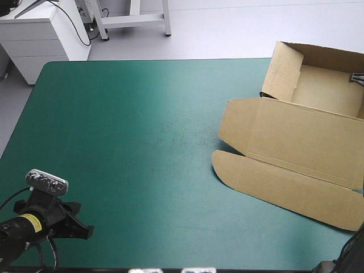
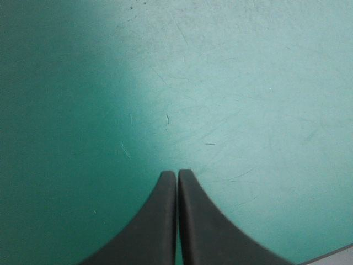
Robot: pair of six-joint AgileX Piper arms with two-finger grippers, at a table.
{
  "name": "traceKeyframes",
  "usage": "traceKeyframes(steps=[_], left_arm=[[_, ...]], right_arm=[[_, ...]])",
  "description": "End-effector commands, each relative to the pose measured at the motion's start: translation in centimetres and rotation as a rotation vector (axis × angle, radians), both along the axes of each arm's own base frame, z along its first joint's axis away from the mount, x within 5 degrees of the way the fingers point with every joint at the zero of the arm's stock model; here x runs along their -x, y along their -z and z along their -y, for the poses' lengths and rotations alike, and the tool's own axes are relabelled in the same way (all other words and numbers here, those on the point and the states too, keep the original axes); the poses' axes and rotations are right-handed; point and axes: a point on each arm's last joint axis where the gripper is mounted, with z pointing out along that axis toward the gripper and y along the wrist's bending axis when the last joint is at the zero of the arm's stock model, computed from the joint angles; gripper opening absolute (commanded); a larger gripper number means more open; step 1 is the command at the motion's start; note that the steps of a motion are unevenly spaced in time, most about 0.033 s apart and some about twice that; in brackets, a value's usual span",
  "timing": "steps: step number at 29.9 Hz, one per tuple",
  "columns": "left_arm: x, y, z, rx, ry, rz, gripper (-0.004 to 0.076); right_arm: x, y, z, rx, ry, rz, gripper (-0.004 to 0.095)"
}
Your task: Fold the box
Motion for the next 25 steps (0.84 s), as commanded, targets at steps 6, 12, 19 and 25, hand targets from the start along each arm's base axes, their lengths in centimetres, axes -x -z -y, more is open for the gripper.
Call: traceKeyframes(steps=[6, 12, 19, 25], left_arm=[[-0.3, -1.0, 0.2, 0.033, -0.002, 0.065, -0.0008], [-0.3, -1.0, 0.2, 0.038, 0.000, 0.061, -0.0008], [-0.3, -1.0, 0.3, 0.048, 0.002, 0.059, -0.0008], [-0.2, -1.0, 0.3, 0.046, 0.002, 0.055, -0.0008]], right_arm=[[1.5, -2.7, 1.6, 0.005, 0.045, 0.111, -0.0020], [0.6, -1.2, 2.3, 0.016, 0.052, 0.098, 0.0046], [0.7, -1.1, 2.5, 0.032, 0.055, 0.079, 0.0562], [0.9, -1.0, 2.4, 0.017, 0.057, 0.059, 0.0873]])
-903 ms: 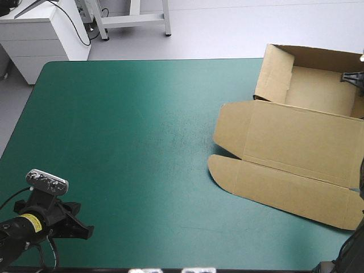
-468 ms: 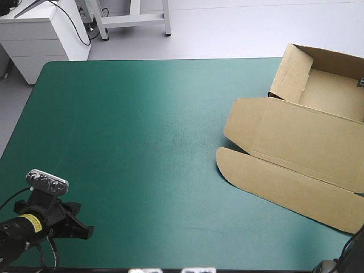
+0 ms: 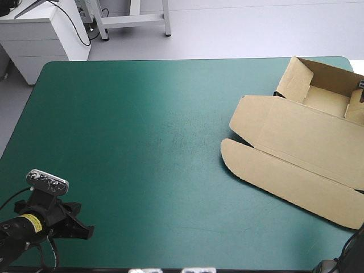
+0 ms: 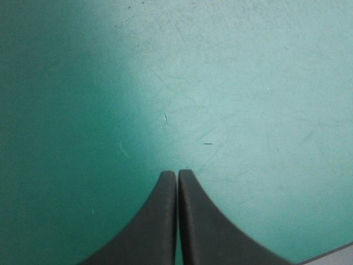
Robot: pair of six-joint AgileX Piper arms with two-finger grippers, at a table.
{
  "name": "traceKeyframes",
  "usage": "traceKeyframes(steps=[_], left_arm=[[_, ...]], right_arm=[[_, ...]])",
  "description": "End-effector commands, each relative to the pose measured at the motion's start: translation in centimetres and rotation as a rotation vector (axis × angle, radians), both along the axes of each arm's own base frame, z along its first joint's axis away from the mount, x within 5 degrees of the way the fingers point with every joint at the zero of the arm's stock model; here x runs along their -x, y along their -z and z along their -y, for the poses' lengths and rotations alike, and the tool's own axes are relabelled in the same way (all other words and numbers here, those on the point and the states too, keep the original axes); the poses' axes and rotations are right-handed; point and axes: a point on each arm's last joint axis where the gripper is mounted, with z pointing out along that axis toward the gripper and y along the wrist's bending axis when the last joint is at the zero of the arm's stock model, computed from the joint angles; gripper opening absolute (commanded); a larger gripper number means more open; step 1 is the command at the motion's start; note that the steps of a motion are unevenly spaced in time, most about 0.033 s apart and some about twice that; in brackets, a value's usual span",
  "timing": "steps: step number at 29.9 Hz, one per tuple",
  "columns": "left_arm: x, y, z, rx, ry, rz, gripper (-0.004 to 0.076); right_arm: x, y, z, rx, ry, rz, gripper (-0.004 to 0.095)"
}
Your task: Fold the box
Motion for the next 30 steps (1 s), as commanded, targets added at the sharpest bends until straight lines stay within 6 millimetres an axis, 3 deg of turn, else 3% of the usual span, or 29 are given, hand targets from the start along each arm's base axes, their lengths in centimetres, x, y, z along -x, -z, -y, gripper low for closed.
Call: traceKeyframes(steps=[1, 5, 8, 12, 18, 24, 30], left_arm=[[-0.2, -1.0, 0.3, 0.045, 0.002, 0.054, -0.0008], [-0.2, -1.0, 0.3, 0.044, 0.002, 0.052, -0.0008], [-0.2, -1.0, 0.3, 0.044, 0.002, 0.052, -0.0008], [-0.2, -1.0, 0.3, 0.044, 0.002, 0.052, -0.0008], [-0.2, -1.0, 0.3, 0.037, 0.011, 0.054, -0.0008], [-0.2, -1.0, 0.3, 0.036, 0.012, 0.054, -0.0008], [-0.2, -1.0, 0.3, 0.045, 0.009, 0.049, -0.0008]], right_arm=[[1.2, -4.1, -0.3, 0.057, 0.010, 0.098, 0.0873], [1.3, -4.2, -0.4, 0.050, 0.013, 0.096, 0.0853], [1.6, -5.1, -0.6, 0.049, 0.038, 0.120, 0.0764], [2.5, -7.6, -1.2, 0.069, 0.034, 0.173, 0.0513], [4.3, -12.0, -3.3, 0.077, -0.047, 0.305, -0.0024], [5.0, -14.1, -6.3, -0.017, -0.204, 0.382, -0.0010], [4.0, -14.9, -12.0, -0.058, -0.356, 0.395, -0.0008]])
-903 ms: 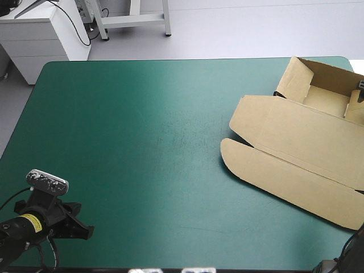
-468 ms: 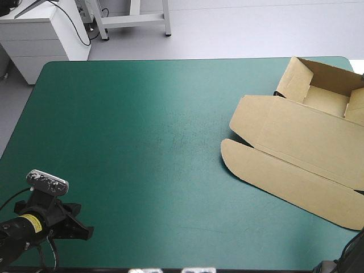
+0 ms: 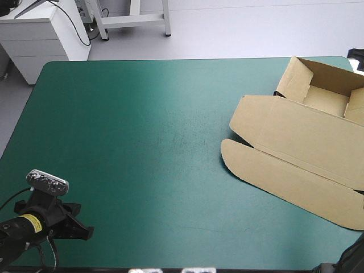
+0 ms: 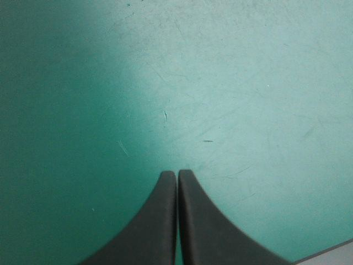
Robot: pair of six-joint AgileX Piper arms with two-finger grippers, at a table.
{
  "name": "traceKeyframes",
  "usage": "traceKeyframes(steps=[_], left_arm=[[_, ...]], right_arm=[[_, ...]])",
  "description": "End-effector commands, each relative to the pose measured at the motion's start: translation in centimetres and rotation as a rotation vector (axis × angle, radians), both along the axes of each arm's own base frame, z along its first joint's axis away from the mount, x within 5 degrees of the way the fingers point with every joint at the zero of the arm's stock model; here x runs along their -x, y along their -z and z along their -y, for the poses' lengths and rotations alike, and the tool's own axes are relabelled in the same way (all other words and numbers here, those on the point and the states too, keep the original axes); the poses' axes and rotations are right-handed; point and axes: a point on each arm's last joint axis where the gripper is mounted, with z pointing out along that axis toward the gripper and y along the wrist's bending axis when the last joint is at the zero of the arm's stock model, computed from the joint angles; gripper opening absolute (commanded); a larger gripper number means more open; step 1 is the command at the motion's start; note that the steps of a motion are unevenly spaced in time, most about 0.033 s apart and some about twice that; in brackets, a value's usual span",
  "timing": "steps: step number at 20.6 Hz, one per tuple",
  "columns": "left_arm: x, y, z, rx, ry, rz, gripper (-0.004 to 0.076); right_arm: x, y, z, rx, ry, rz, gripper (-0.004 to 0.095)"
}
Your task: Fold the box
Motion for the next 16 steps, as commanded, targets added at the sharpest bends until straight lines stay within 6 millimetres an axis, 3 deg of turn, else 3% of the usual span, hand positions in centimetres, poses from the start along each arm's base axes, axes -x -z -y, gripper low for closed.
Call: traceKeyframes(steps=[1, 2, 3, 9, 12, 16], left_arm=[[-0.2, -1.0, 0.4, 0.061, 0.007, 0.049, -0.0008], [-0.2, -1.0, 0.4, 0.062, 0.008, 0.049, -0.0008], [-0.2, -1.0, 0.4, 0.064, 0.008, 0.050, -0.0008], [-0.2, -1.0, 0.4, 0.065, 0.008, 0.052, -0.0008], [-0.3, -1.1, 0.5, 0.067, 0.008, 0.058, -0.0008], [-0.6, -1.5, 0.6, 0.091, 0.007, 0.115, -0.0008]], right_arm=[[1.4, -4.0, -6.6, 0.087, -0.145, 0.078, -0.0008], [1.4, -4.1, -7.6, 0.121, -0.157, 0.068, -0.0008], [1.3, -4.4, -9.9, 0.181, -0.173, 0.053, -0.0009], [2.7, -6.1, -16.7, 0.239, -0.305, 0.099, -0.0009], [4.6, -6.4, -17.9, 0.240, -0.339, 0.096, -0.0009], [8.9, -5.4, -17.6, 0.258, -0.358, 0.057, -0.0009]])
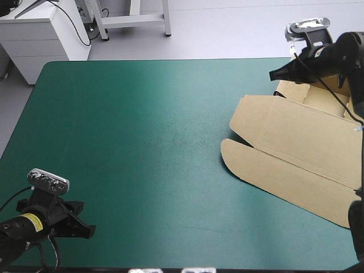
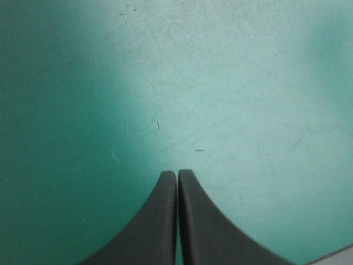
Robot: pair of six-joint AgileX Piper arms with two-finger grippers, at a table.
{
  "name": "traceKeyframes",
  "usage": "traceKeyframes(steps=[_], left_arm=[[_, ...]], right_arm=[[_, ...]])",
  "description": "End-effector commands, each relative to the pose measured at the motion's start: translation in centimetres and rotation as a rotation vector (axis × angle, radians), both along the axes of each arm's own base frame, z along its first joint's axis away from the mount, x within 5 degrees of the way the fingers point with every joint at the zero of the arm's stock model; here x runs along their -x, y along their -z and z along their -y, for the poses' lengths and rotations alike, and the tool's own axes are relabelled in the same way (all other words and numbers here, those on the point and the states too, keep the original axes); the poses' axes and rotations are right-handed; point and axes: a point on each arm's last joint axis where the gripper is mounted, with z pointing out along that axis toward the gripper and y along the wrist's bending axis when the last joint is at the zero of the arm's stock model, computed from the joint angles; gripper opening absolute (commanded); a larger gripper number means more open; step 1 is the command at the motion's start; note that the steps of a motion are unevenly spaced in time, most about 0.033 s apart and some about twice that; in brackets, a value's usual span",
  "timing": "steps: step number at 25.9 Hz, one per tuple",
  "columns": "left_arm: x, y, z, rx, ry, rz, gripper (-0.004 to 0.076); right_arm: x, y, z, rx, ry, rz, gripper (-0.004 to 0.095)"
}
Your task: Fold the box
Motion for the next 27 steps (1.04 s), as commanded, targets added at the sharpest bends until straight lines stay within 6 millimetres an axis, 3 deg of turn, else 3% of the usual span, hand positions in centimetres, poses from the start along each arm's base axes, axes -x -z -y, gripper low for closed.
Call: traceKeyframes(steps=[1, 9, 16, 20, 27], left_arm=[[-0.6, -1.4, 0.4, 0.064, -0.001, 0.117, -0.0008], [-0.9, -1.8, 0.6, 0.094, 0.000, 0.156, -0.0008], [-0.8, -1.7, 0.6, 0.096, 0.001, 0.148, -0.0008], [-0.9, -1.3, 0.6, 0.094, 0.001, 0.134, -0.0008], [-0.9, 1.4, 0.9, 0.086, 0.004, 0.041, -0.0008]], right_arm=[[5.1, -1.4, 0.2, 0.005, -0.004, 0.085, -0.0008], [14.8, 3.4, 0.4, -0.034, 0.007, 0.141, -0.0011], [21.6, 7.7, 0.5, -0.065, 0.005, 0.152, -0.0014], [24.1, 9.4, 0.4, -0.092, -0.005, 0.161, -0.0014], [27.5, 12.2, 0.4, -0.091, -0.012, 0.171, -0.0014]])
